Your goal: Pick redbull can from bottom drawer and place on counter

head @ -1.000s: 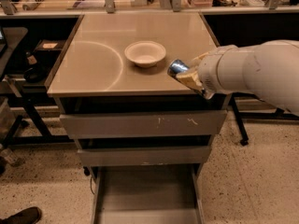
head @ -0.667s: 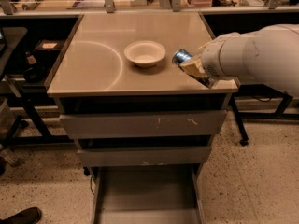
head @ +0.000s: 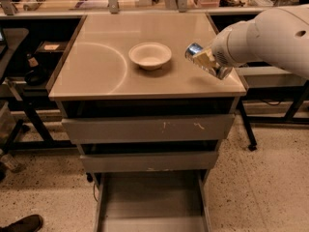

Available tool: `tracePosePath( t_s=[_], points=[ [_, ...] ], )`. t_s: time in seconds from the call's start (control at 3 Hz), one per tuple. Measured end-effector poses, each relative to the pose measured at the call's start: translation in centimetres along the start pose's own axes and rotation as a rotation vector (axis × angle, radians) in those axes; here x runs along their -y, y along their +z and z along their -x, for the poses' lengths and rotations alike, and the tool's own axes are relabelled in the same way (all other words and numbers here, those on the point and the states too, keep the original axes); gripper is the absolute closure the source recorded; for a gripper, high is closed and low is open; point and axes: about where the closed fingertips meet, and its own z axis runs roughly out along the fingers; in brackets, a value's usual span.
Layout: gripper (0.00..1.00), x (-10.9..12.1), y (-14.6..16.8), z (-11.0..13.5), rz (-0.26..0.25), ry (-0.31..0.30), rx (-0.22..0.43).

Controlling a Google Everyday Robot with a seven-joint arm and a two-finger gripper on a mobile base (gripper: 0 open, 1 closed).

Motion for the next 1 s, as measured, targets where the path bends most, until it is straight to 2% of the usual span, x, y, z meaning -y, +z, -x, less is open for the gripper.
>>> tracePosePath(
  t_s=[0.67, 1.0],
  points=[
    [1.00, 4.3, 4.4, -0.7, -0.009, 0.051, -0.055],
    [1.00, 4.9, 6.7, -1.0, 0.007, 0.070, -0.075]
  ],
)
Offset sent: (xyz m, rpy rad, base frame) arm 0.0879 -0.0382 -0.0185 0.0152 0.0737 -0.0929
